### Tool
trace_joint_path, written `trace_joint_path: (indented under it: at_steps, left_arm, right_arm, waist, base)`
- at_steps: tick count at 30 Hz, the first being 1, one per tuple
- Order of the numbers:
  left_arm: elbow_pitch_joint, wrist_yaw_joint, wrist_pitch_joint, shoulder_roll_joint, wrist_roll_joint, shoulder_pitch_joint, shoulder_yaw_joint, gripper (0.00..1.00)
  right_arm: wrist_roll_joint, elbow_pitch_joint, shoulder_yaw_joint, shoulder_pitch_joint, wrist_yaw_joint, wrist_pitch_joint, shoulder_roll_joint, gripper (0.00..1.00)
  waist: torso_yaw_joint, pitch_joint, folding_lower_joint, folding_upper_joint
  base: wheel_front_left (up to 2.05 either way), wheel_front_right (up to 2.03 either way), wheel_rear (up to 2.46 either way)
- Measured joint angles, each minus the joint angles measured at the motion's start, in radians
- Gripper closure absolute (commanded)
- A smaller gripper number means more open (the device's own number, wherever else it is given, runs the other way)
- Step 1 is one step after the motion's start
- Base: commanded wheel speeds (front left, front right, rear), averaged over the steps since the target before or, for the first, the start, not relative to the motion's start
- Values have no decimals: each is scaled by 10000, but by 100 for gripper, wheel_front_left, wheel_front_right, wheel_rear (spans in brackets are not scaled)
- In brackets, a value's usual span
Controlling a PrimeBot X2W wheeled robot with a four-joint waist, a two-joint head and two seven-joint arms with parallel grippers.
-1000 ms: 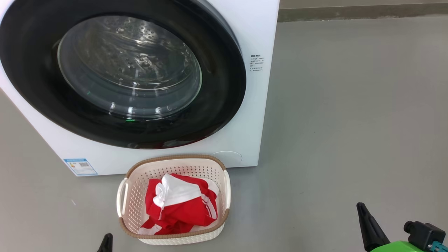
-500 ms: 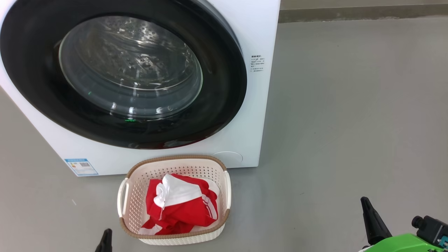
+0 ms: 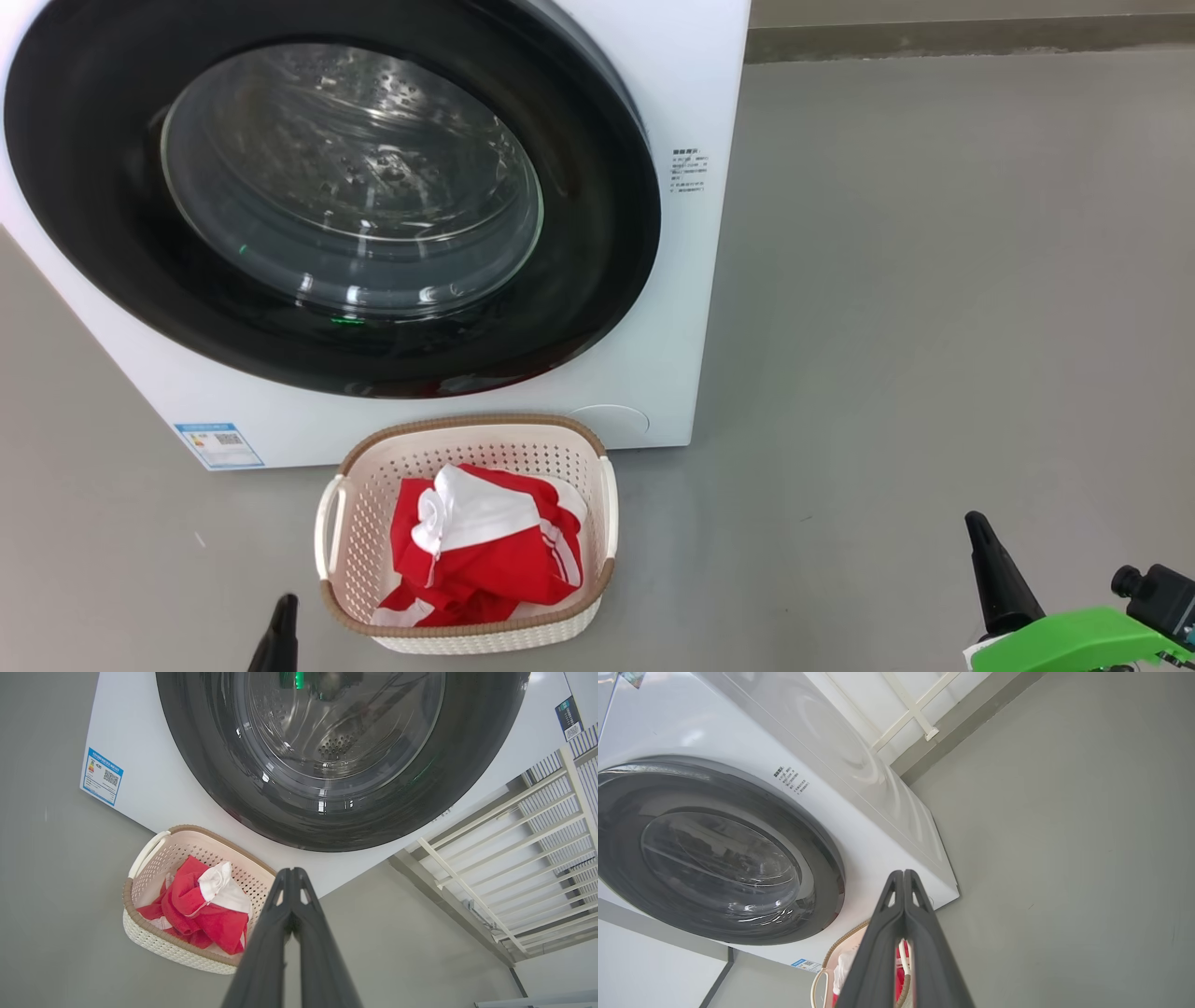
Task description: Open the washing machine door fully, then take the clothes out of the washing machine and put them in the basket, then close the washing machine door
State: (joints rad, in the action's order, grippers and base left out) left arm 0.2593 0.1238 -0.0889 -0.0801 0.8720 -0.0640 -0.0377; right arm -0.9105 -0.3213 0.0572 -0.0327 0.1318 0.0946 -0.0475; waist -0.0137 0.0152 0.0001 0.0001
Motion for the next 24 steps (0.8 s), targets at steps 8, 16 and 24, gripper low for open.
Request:
trace_joint_path:
  at_steps: [8, 16, 24]
  left_arm:
    - [4, 0, 226, 17, 838, 116, -50, 100]
    - [19, 0, 449, 81, 1632, 291, -96, 100]
    - [25, 0, 625, 107, 2336, 429, -144, 100]
  right_arm:
    - [-784, 33, 88, 77, 0, -213, 6, 100]
    - [-1574, 98, 207, 182, 0, -439, 12, 100]
    - [-2240, 148, 261, 229, 0, -669, 15, 100]
  waist:
    - [16, -14, 0, 0]
    - [31, -27, 0, -1]
    - [45, -39, 0, 0]
  base:
    - [0, 0, 0]
    - [0, 0, 0]
    - [0, 0, 0]
